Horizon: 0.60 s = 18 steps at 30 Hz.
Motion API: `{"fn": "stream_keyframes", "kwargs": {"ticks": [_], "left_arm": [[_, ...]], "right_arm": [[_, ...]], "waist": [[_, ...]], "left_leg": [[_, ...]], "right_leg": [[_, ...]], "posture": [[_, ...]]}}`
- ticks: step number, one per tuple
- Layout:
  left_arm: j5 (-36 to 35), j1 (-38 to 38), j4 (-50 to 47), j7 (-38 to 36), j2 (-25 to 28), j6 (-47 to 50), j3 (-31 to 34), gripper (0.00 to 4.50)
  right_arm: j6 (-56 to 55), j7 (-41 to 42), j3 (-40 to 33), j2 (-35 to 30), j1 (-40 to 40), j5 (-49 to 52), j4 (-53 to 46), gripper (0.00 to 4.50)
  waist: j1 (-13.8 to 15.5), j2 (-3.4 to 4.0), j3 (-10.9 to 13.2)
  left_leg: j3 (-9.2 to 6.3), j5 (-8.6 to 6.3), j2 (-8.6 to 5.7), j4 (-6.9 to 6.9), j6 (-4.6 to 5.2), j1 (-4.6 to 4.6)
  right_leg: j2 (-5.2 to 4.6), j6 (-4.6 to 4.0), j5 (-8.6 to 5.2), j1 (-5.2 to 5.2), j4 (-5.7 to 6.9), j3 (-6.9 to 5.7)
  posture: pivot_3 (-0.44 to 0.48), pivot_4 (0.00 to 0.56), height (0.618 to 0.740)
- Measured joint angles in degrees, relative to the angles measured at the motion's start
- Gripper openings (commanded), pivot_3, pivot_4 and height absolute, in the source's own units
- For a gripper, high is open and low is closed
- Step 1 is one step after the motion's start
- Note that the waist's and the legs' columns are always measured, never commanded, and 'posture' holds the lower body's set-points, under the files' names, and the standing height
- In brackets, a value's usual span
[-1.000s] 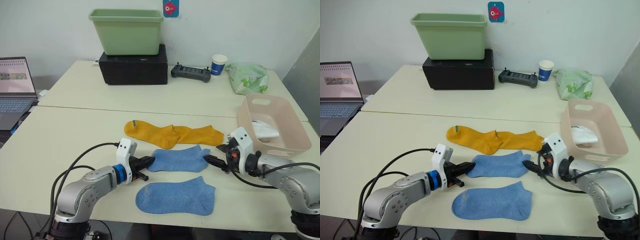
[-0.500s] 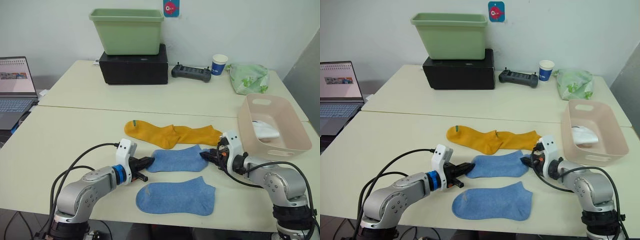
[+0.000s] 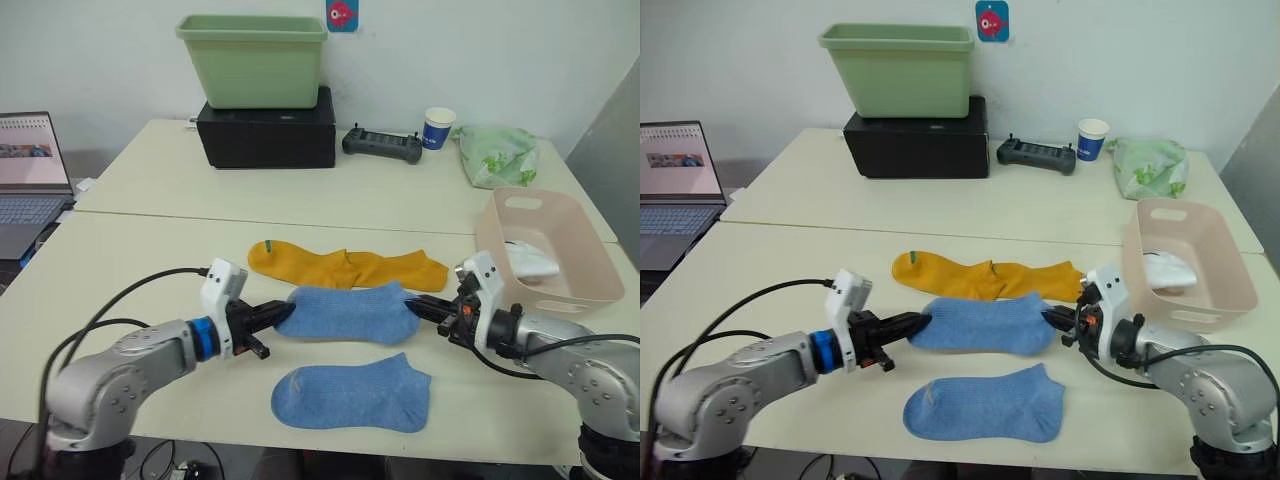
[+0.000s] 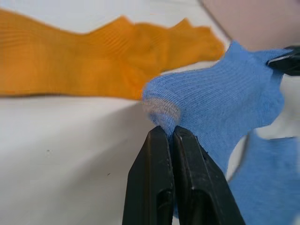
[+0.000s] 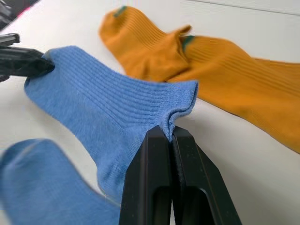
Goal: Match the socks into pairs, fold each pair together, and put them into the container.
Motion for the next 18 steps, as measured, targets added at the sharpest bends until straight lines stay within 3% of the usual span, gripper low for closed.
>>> {"fn": "stream_keyframes", "kwargs": {"ticks": [4,8,18], "left_arm": [[-11.75,13.28,-6.37,-0.92,5.57,4.77,6.51,0.00],[-12.40,20.31,-10.02,1.42,4.46,2.99,6.67,0.00],[6.60,23.65,-8.30,3.34,-0.11,-11.65,-7.76,0.00]], "right_arm": [[5.89,-0.75,-4.83,-3.68,5.56,11.80,-5.44,0.03],[6.31,-2.93,-4.65,-5.87,9.22,13.92,-6.86,0.03],[-5.03,-1.90,6.86,-13.53,15.49,2.31,-5.35,0.03]], "waist": [[-0.16,-0.02,0.03],[0.05,-0.02,0.04],[0.25,-0.05,0.05]], "left_leg": [[-0.01,0.03,-0.05,-0.53,-0.12,0.14],[0.07,0.08,-0.13,-0.63,-0.21,0.20],[0.16,0.10,-0.15,-0.67,-0.23,0.19]], "right_leg": [[-0.22,0.03,-0.01,0.07,-0.34,0.04],[-0.27,0.22,-0.12,0.11,-0.50,0.11],[-0.21,-0.05,-0.04,0.05,-0.56,0.11]], "posture": [[0.000,0.150,0.719],[0.000,0.150,0.719],[0.000,0.150,0.719]]}}
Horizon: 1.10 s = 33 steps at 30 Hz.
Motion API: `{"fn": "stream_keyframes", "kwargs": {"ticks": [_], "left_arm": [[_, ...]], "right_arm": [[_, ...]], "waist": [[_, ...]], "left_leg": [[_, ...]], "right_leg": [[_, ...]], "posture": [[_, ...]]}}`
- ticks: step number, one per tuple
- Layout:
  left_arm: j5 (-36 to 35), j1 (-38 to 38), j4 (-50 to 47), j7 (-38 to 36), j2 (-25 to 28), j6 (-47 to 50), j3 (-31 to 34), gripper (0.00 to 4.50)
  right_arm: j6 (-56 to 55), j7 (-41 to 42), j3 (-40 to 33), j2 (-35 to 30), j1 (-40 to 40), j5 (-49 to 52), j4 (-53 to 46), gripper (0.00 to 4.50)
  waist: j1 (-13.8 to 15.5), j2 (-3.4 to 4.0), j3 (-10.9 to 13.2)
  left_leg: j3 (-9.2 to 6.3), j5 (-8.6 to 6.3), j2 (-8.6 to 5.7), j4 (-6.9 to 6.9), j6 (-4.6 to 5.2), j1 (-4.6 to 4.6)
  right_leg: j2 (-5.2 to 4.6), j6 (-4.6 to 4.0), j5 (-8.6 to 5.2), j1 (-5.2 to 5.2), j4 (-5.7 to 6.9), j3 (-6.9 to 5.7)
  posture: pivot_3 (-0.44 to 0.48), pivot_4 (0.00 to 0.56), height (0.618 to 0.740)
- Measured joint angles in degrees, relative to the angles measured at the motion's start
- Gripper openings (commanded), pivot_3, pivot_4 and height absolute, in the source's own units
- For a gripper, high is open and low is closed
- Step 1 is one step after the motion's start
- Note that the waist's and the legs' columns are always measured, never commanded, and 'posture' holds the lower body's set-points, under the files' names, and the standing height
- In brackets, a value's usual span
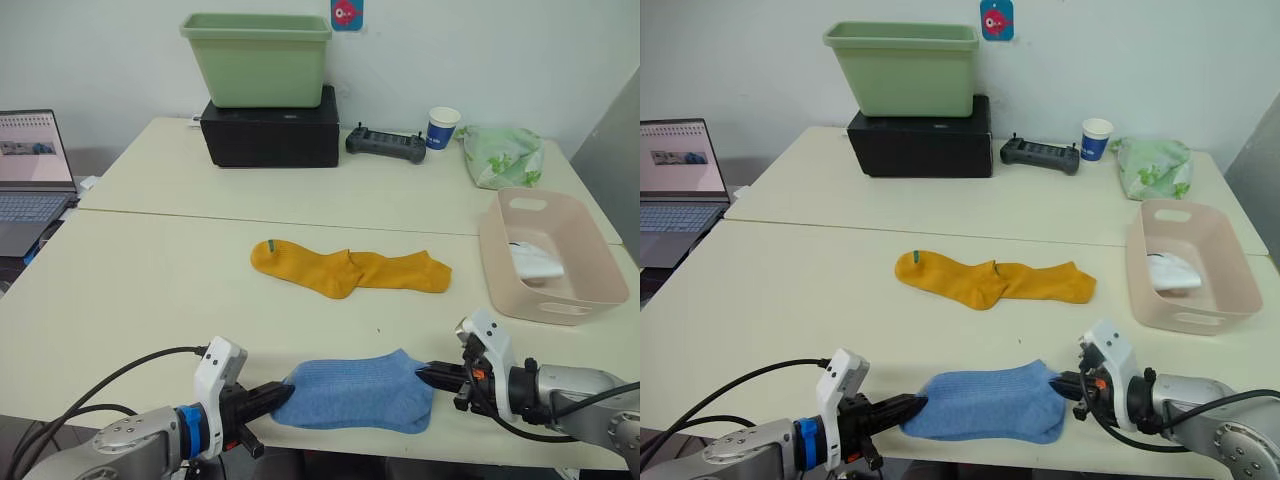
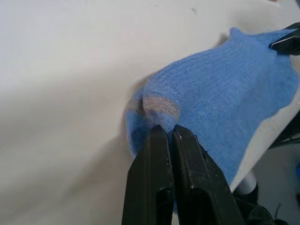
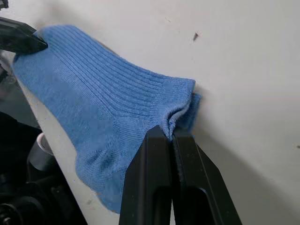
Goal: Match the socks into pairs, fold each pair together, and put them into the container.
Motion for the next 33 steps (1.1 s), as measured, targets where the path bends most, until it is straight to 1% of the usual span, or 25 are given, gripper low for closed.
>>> {"fn": "stream_keyframes", "kwargs": {"ticks": [4,7,11,13,15,16,17,20,23,24,26,27,29,30,33], "left_arm": [[3.35,-0.71,1.93,-1.07,0.13,-2.71,-2.01,0.00],[3.75,-0.50,1.86,-2.23,1.29,-3.15,-2.09,0.00],[3.82,-0.21,1.65,-2.37,1.44,-3.18,-2.15,0.00],[4.35,-1.00,1.65,-2.22,1.44,-3.19,-3.22,0.00],[5.89,-1.38,1.63,-2.04,1.81,-3.51,-4.33,0.00],[6.69,-1.53,1.52,-2.06,2.21,-3.98,-4.74,0.49],[7.37,-1.60,1.51,-2.08,2.23,-4.60,-4.93,0.69],[8.54,-0.94,1.05,-2.65,2.23,-6.91,-4.59,1.59],[7.67,0.07,-0.05,-4.37,3.40,-7.18,-1.83,2.54],[6.81,0.46,-0.54,-5.21,3.73,-7.17,-0.77,2.77],[4.26,1.13,-1.15,-6.75,4.24,-7.15,2.21,3.44],[3.48,1.35,-1.06,-7.48,4.44,-7.15,3.94,3.44],[3.12,1.60,-0.26,-8.53,5.96,-6.92,6.10,3.44],[2.82,1.46,0.48,-8.51,5.89,-6.55,6.09,3.44],[3.84,0.22,2.53,-7.17,4.86,-5.94,3.86,3.44]], "right_arm": [[-3.33,2.20,1.53,-2.01,2.72,-2.05,0.04,0.03],[-4.92,3.01,1.52,-2.18,3.31,-2.27,0.03,0.03],[-5.86,2.87,1.60,-2.26,3.54,-2.53,0.02,0.03],[-6.04,2.89,2.85,-3.35,4.37,-3.85,-0.06,0.03],[-6.26,2.85,3.59,-3.67,5.08,-4.56,-0.10,0.48],[-6.83,2.87,4.16,-4.20,5.26,-5.51,-0.11,0.69],[-7.50,2.90,4.44,-4.67,5.44,-6.65,-0.10,1.00],[-11.06,3.30,5.05,-5.84,6.50,-10.38,-0.03,2.05],[-13.65,5.05,3.45,-5.78,7.76,-10.89,0.03,3.15],[-14.36,5.56,2.71,-5.73,8.05,-10.90,0.03,3.41],[-15.72,6.07,1.08,-4.73,8.40,-10.79,0.15,4.19],[-16.29,5.91,0.45,-3.80,8.35,-10.87,0.61,4.49],[-17.10,5.32,0.58,-2.53,8.17,-11.46,2.33,4.49],[-17.30,5.30,1.14,-2.49,8.22,-12.35,2.92,4.49],[-17.59,5.28,3.08,-2.19,8.72,-13.67,3.49,4.49]], "waist": [[0.00,0.00,0.00],[-0.06,-0.03,0.01],[-0.03,-0.03,0.01],[-0.01,-0.03,0.01],[0.01,-0.04,0.01],[0.01,-0.04,0.01],[0.02,-0.04,0.01],[0.05,-0.04,0.01],[0.05,-0.04,0.02],[0.06,-0.04,0.02],[0.05,-0.07,0.03],[0.05,-0.08,0.02],[0.02,-0.06,0.03],[0.03,-0.03,0.02],[0.03,-0.05,0.02]], "left_leg": [[0.00,0.00,0.01,0.00,0.00,0.00],[0.01,0.00,0.02,0.01,0.00,0.01],[-0.01,0.00,0.02,0.01,0.00,0.00],[-0.01,0.00,0.01,0.01,0.00,0.00],[0.00,0.00,0.01,0.01,0.00,0.01],[0.00,0.00,0.01,0.01,0.00,0.01],[0.00,0.00,0.00,0.01,0.00,0.01],[-0.01,0.00,0.02,0.01,0.00,0.01],[-0.02,0.00,0.05,0.01,0.00,0.01],[-0.01,0.00,0.05,0.01,0.00,0.01],[-0.01,0.00,0.05,0.01,0.00,0.01],[-0.01,0.00,0.05,0.02,0.00,0.02],[-0.01,0.00,0.04,0.02,0.00,0.03],[0.02,0.00,0.01,0.02,0.00,0.04],[0.00,0.00,0.02,0.03,0.00,0.02]], "right_leg": [[0.01,0.01,0.00,0.01,0.01,-0.02],[0.02,0.05,-0.02,0.02,0.01,0.01],[0.02,0.16,-0.09,0.02,0.01,-0.01],[0.01,0.16,-0.09,0.02,0.01,0.00],[0.01,0.15,-0.08,0.03,0.01,0.01],[0.00,0.15,-0.08,0.04,0.01,0.00],[0.00,0.16,-0.08,0.03,0.01,0.00],[0.01,0.16,-0.09,0.03,0.01,-0.01],[0.04,0.15,-0.08,0.03,0.02,-0.04],[0.04,0.16,-0.09,0.03,0.02,-0.03],[0.04,0.16,-0.09,0.03,0.02,-0.03],[0.04,0.17,-0.09,0.04,0.02,-0.04],[0.04,0.17,-0.09,0.04,0.02,-0.02],[0.01,0.17,-0.09,0.04,0.02,0.00],[0.01,0.13,-0.07,0.04,0.02,-0.02]], "posture": [[0.000,0.150,0.719],[0.000,0.150,0.719],[0.000,0.150,0.719],[0.000,0.150,0.719],[0.000,0.150,0.719],[0.000,0.150,0.719],[0.000,0.150,0.719],[0.000,0.150,0.719],[0.000,0.150,0.719],[0.000,0.150,0.719],[0.000,0.150,0.719],[0.000,0.150,0.719],[0.000,0.150,0.719],[0.000,0.150,0.719],[0.000,0.150,0.719]]}}
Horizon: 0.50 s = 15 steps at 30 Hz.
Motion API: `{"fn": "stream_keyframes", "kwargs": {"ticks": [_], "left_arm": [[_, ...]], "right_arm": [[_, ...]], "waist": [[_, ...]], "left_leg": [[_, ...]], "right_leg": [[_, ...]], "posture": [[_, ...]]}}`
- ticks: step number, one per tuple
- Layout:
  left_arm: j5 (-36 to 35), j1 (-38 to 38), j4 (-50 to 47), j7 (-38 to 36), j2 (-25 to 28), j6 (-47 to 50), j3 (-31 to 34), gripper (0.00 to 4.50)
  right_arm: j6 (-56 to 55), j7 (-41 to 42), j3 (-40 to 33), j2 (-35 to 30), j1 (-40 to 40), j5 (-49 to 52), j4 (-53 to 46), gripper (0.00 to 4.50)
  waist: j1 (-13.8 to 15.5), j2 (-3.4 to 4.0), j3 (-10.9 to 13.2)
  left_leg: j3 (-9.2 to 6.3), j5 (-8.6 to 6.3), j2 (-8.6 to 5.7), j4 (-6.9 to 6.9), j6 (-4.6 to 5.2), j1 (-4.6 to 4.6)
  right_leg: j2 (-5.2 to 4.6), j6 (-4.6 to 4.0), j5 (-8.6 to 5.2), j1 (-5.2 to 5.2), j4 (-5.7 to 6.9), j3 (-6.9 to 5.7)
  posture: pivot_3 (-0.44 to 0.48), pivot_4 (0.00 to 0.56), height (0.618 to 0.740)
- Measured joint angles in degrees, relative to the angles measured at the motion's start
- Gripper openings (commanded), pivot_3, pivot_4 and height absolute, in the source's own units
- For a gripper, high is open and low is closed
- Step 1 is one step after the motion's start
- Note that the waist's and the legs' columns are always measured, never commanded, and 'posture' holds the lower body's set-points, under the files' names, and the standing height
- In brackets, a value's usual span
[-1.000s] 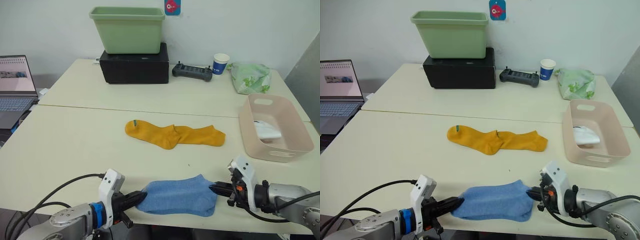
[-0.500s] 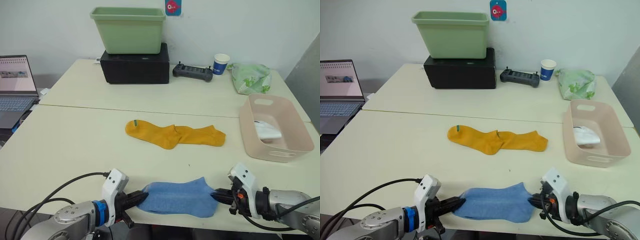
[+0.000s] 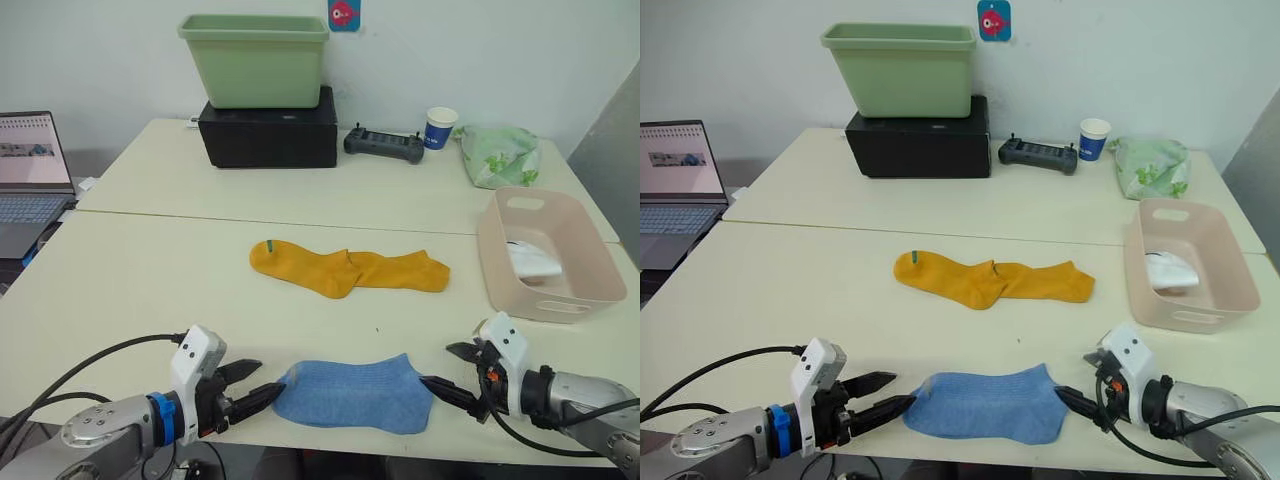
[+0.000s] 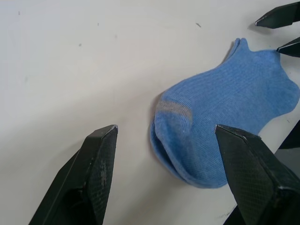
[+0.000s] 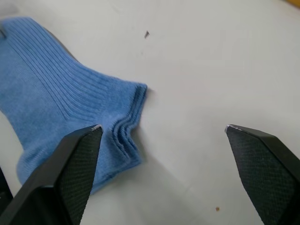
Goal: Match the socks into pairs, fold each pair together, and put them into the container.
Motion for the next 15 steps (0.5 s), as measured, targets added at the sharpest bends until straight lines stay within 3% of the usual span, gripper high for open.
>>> {"fn": "stream_keyframes", "kwargs": {"ticks": [3,5,15], "left_arm": [[2.75,-1.23,1.28,1.17,-1.03,-0.76,-3.24,3.44],[3.27,-1.58,1.32,1.41,-1.23,-0.62,-4.94,3.44],[5.07,-5.35,1.23,-0.15,-0.63,1.47,-13.70,0.65]], "right_arm": [[-0.64,-0.15,1.65,0.83,0.09,-1.20,-0.05,4.49],[-1.08,-0.35,2.34,0.83,0.15,-2.06,-0.11,4.12],[-3.28,1.01,7.55,-1.93,0.55,-6.84,-1.64,0.96]], "waist": [[0.02,-0.02,-0.03],[0.01,-0.01,-0.11],[0.04,-0.05,-0.40]], "left_leg": [[-0.01,0.00,0.00,-0.01,0.00,0.01],[-0.01,0.00,0.00,0.00,0.00,0.03],[-0.02,0.00,0.00,-0.01,0.00,0.06]], "right_leg": [[0.01,-0.13,0.08,0.02,0.00,0.00],[0.00,-0.13,0.08,0.04,0.01,0.00],[0.00,-0.13,0.07,0.08,0.00,-0.03]], "posture": [[0.000,0.150,0.719],[0.000,0.150,0.719],[0.000,0.150,0.719]]}}
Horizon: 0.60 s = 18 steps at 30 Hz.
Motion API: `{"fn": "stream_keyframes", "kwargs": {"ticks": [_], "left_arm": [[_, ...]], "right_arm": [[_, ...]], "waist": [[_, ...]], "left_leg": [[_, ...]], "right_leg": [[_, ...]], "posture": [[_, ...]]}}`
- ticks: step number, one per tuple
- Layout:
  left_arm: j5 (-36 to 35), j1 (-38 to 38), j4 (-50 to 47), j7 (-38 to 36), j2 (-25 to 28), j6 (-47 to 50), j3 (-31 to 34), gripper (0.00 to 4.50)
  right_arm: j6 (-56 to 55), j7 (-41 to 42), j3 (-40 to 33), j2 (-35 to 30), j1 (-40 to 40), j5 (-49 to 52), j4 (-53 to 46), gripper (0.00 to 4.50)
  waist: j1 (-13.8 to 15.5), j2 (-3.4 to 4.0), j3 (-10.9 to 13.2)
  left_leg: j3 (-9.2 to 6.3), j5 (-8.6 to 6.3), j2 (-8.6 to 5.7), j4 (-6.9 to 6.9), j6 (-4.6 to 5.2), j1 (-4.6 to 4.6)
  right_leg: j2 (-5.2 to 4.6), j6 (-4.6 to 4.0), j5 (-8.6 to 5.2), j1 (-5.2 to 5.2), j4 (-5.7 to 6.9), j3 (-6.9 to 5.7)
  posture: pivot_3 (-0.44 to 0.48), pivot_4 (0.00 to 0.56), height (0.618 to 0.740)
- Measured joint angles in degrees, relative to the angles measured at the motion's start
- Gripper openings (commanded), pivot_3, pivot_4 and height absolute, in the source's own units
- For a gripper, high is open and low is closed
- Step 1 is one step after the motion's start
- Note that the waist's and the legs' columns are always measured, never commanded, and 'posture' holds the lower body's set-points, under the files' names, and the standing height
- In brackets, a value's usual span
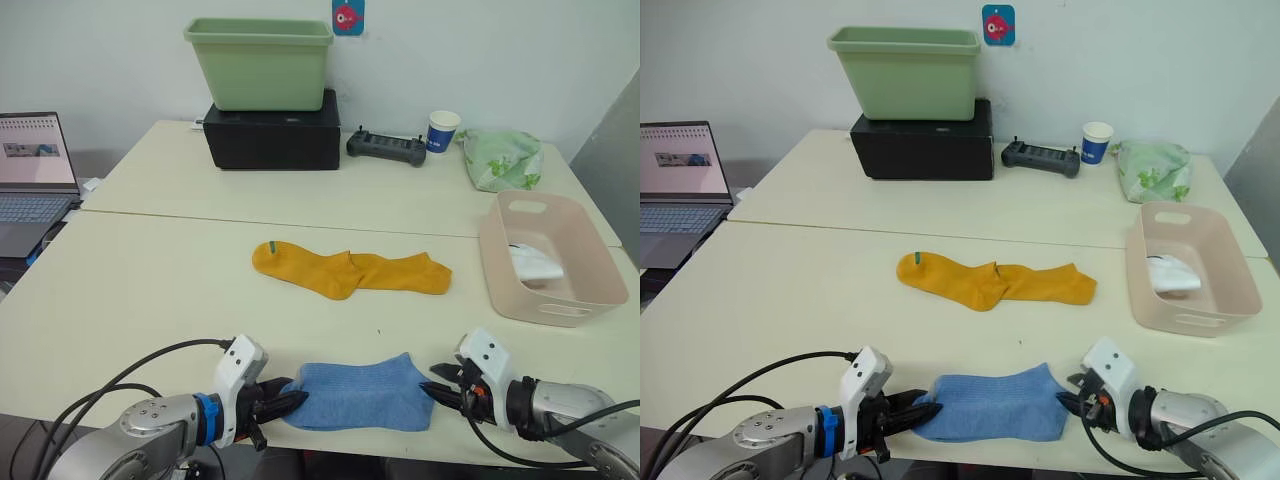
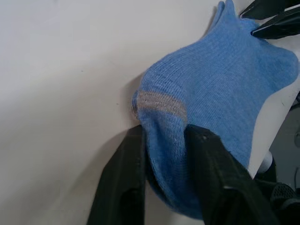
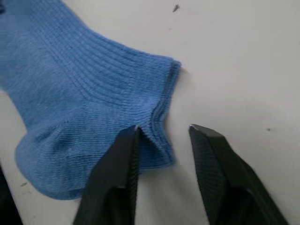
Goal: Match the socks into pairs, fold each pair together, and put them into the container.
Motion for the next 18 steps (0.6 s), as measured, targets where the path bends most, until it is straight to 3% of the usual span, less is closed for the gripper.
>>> {"fn": "stream_keyframes", "kwargs": {"ticks": [2,3,14,18], "left_arm": [[-0.13,-1.12,0.45,0.02,-0.01,0.84,0.00,0.05],[-0.68,-1.89,0.50,0.16,-0.16,1.67,0.17,0.00],[-8.19,-12.01,2.01,5.42,-2.57,8.78,7.47,0.00],[-8.56,-16.32,4.21,6.19,-2.48,10.19,7.20,0.00]], "right_arm": [[0.03,0.28,0.83,-0.04,-0.12,0.05,-0.54,0.24],[0.17,0.28,1.02,0.19,-0.35,0.14,-0.82,0.03],[4.09,-1.33,-1.06,5.11,-7.61,4.04,-0.71,0.03],[6.51,-3.28,-1.30,7.31,-12.04,5.11,2.07,0.03]], "waist": [[0.00,0.00,0.00],[0.00,-0.01,0.01],[0.05,-0.08,0.09],[0.05,-0.08,0.10]], "left_leg": [[0.00,0.00,0.00,0.01,0.00,0.00],[0.00,0.00,0.00,0.01,0.00,0.00],[-0.04,0.00,0.01,0.03,0.00,-0.02],[-0.03,0.01,0.00,0.03,0.00,-0.03]], "right_leg": [[0.00,0.00,0.00,0.00,0.00,-0.01],[0.00,0.00,0.00,0.00,0.01,-0.01],[0.04,-0.01,0.02,-0.01,0.06,-0.03],[0.05,-0.01,0.02,-0.02,0.06,-0.03]], "posture": [[0.000,0.150,0.719],[0.000,0.150,0.719],[0.000,0.150,0.719],[0.000,0.150,0.719]]}}
